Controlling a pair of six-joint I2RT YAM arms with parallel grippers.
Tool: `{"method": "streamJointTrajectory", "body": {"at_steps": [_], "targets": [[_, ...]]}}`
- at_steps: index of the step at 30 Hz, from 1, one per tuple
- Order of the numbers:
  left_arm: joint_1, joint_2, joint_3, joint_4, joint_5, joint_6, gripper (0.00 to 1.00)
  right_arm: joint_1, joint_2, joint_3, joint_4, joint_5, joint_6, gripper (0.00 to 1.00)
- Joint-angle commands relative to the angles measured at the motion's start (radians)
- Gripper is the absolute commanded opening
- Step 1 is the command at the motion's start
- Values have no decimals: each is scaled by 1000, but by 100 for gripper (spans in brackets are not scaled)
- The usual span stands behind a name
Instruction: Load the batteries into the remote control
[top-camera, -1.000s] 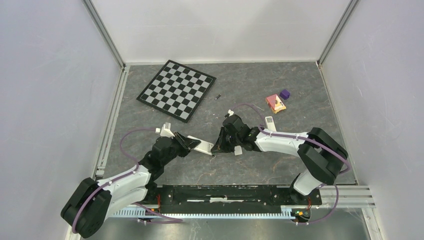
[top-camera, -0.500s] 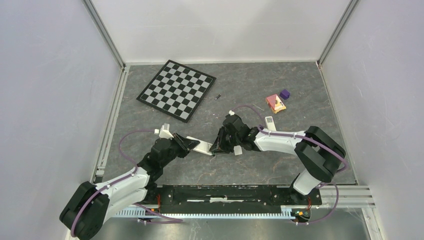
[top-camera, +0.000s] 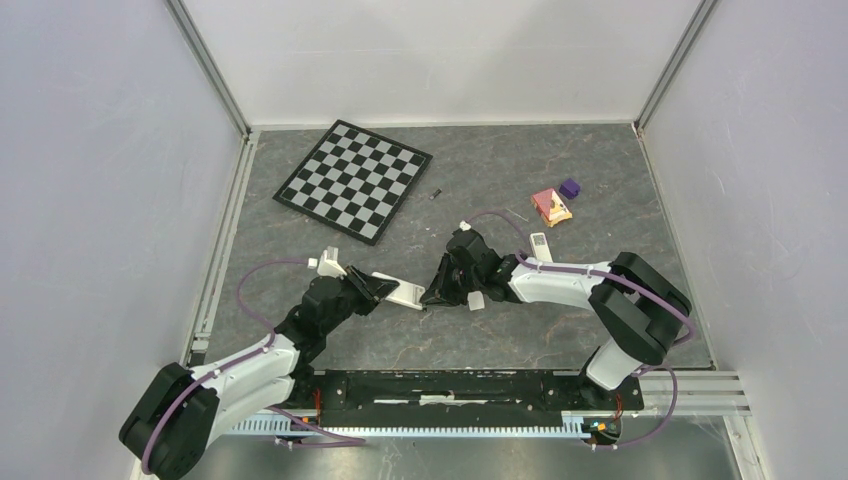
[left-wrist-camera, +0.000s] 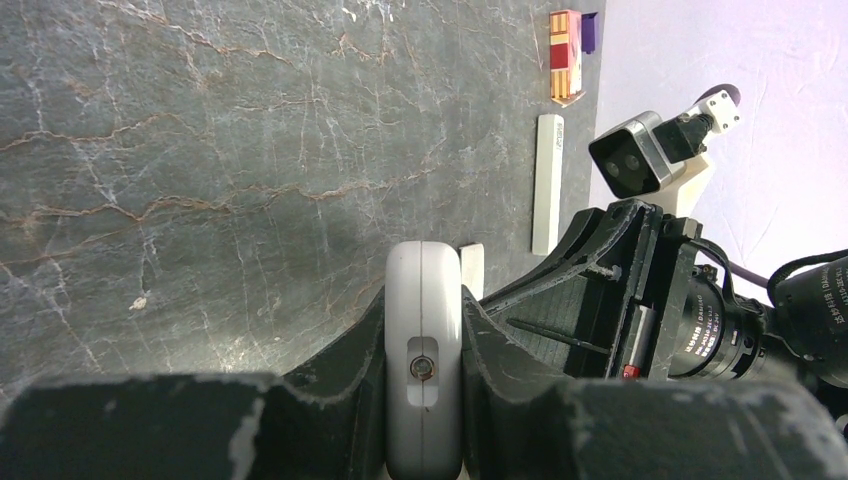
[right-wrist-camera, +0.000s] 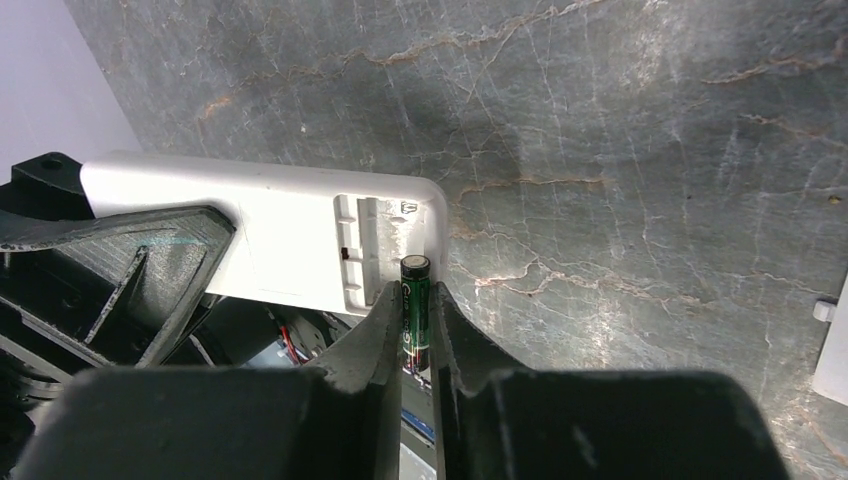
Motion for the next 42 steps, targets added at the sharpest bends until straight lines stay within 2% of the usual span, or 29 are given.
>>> {"method": "streamJointTrajectory", "body": {"at_steps": [1,4,14,18,26,28,31,35,39,42], "targets": [[-3,-7,17,49,-2,3,2,-2,-5,9,25,-9,29,20],[-3,-6,19,48,2,14,2,-6,1,10,42,-27,38,25],[-3,2,23,50,7,23,2,-5,2,3,82,-50,54,26],[-3,8,20,59,10,23,2,-6,4,-5,85,-50,64,30],[-4,1,23,42,6,20,2,-6,-5,28,-16,11,6,27],[-3,-3,25,33,5,20,2,-6,-25,38,-26,37,-25,33],[-3,-6,32,6,7,19,2,-10,-67,43,-35,65,-61,51],[-3,-6,46,-15,22,20,2,-17,-112,20,15,54,-80,70],[-1,-6,60,-44,45,33,2,-23,-160,9,37,66,-132,79],[5,1,94,-61,110,84,2,-30,-181,29,-21,77,-300,81]]}}
